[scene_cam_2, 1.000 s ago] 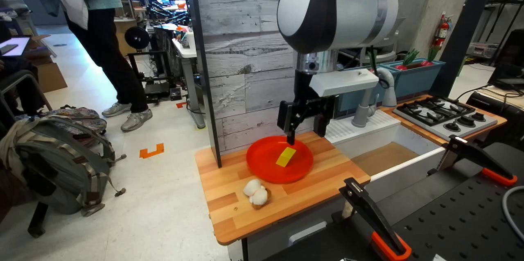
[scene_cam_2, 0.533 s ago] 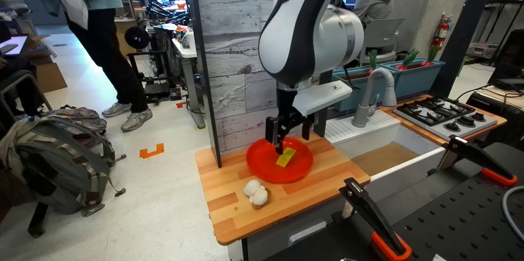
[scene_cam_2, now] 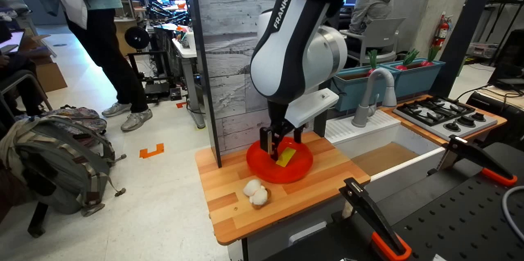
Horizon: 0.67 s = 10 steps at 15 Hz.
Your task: Pick the yellow block on the block and put it on the counter
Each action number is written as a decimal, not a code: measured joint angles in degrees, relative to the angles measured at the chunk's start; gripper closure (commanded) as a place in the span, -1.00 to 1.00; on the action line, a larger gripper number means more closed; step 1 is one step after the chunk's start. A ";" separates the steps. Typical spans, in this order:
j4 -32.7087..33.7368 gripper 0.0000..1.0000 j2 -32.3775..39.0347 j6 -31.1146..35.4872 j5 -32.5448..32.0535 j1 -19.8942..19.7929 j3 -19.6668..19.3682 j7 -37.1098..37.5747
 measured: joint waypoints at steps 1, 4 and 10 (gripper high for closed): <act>0.60 -0.16 0.47 0.00 -0.03 0.00 -0.04 0.00; 1.74 0.29 1.37 0.00 -0.05 -0.01 -0.23 0.00; 2.25 0.58 1.63 0.04 -0.04 -0.38 0.23 -0.08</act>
